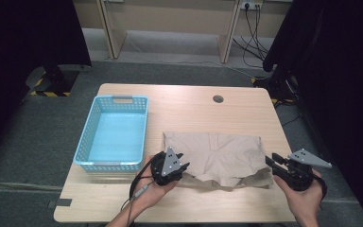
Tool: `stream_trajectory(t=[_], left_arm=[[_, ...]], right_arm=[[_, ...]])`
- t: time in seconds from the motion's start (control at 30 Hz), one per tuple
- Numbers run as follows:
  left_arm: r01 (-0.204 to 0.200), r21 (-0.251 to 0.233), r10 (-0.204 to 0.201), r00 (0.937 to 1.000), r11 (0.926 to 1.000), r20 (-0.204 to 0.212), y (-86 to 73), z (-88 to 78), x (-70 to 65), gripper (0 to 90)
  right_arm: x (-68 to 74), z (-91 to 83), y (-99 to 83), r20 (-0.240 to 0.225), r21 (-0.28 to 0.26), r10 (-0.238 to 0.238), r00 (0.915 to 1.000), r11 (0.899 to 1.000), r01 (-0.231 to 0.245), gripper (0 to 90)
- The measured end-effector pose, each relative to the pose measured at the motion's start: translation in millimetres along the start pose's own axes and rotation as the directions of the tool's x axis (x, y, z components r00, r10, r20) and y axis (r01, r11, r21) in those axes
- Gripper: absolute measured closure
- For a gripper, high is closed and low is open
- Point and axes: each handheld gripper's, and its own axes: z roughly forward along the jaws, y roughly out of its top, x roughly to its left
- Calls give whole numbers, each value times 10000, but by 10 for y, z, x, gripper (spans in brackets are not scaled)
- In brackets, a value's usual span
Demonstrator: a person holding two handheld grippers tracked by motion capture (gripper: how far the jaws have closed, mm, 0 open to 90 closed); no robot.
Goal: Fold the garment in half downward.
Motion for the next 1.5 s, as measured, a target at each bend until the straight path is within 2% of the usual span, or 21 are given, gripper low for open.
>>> stream_trajectory(t=[0.1,0.2,0.23,0.27,0.3,0.4,0.53,0.63,0.73,0.93,1.1,1.5], left_arm=[[144,309,-141,9999,9994,-81,-39,45,22,555],[272,605,-268,9996,9978,-85,-80,91,32,547],[303,722,-297,9995,9969,-84,-96,107,34,546],[363,815,-360,9993,9960,-57,-114,124,35,542],[384,916,-383,9993,9951,-31,-132,136,39,542],[372,1176,-381,9993,9924,51,-186,174,43,521],[457,1413,-470,9989,9889,63,-247,212,43,517],[514,1581,-532,9986,9861,69,-281,232,32,518],[546,1809,-579,9982,9820,132,-311,260,31,523],[591,1981,-635,9979,9784,161,-328,322,14,527],[597,1993,-649,9977,9781,195,-321,351,2,528],[450,1798,-502,9984,9827,250,-219,435,-42,515]], right_arm=[[-78,68,14,-15,534,289,9996,9982,-288,619],[-139,184,-12,27,1161,449,9990,9922,-449,595],[-166,242,-30,55,1533,508,9987,9869,-511,581],[-210,346,-80,121,2067,705,9974,9758,-714,574],[-210,346,-80,121,2067,705,9974,9758,-714,574],[-235,467,-158,308,2799,740,9968,9567,-797,567],[-237,551,-211,444,3239,814,9957,9417,-914,554],[-240,599,-237,511,3443,622,9968,9358,-761,550],[-248,629,-259,541,3542,664,9963,9316,-813,576],[-230,631,-261,496,3472,390,9980,9362,-538,750],[-263,646,-247,448,3446,526,9976,9365,-649,862],[-506,631,-240,1052,3299,895,9904,9364,-1197,873]])
